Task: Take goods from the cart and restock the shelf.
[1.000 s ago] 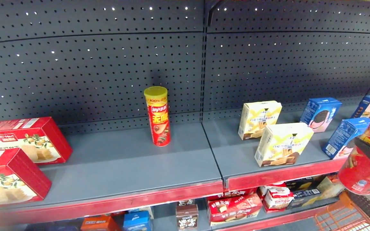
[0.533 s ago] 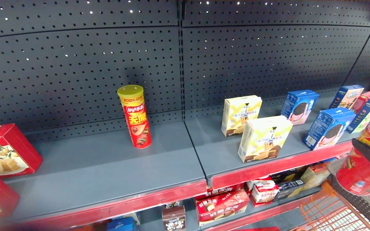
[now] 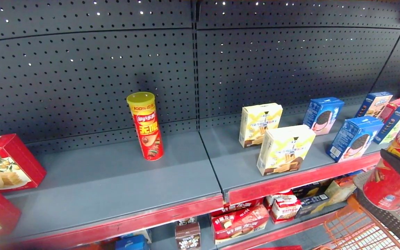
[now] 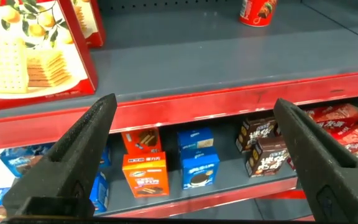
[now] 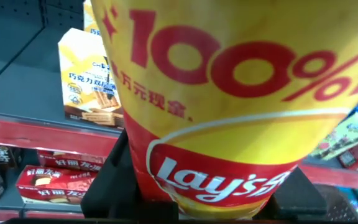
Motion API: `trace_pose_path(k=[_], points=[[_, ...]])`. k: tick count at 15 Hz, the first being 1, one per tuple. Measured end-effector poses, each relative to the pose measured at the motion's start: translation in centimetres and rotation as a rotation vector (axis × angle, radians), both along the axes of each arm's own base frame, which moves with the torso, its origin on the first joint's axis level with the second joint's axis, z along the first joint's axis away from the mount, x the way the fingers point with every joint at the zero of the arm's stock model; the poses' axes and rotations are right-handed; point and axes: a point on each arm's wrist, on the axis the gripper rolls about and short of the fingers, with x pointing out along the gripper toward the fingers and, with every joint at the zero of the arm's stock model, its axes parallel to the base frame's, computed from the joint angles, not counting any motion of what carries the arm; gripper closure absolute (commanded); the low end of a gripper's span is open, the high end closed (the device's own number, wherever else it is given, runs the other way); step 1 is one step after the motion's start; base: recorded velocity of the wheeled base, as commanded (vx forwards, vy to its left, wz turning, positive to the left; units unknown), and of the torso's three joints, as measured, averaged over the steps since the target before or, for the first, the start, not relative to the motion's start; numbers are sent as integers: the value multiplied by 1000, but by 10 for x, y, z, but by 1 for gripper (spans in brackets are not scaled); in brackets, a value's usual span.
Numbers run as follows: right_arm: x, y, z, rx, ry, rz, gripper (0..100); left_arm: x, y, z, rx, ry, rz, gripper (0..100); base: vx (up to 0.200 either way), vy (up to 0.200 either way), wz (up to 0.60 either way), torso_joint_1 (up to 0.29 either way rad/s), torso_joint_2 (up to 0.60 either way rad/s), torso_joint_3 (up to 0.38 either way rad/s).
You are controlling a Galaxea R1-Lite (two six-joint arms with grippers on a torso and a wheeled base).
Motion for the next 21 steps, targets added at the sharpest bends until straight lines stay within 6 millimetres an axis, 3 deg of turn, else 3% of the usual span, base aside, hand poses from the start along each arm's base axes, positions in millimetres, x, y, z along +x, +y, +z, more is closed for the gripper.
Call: trace_pose_path(k=[8,18,21], points=[[-1,4,5,-7,-22,33,100,0,0,0,0,0,-1,0,0,0,600,2,3,2],[-3,4,6,-3,-33,36,100,0,0,0,0,0,0,0,0,0,0,0,0,0],[-12,1,6,16,-51,6,100,0,0,0,-1,0,2,0,0,0,0,0,0,0]])
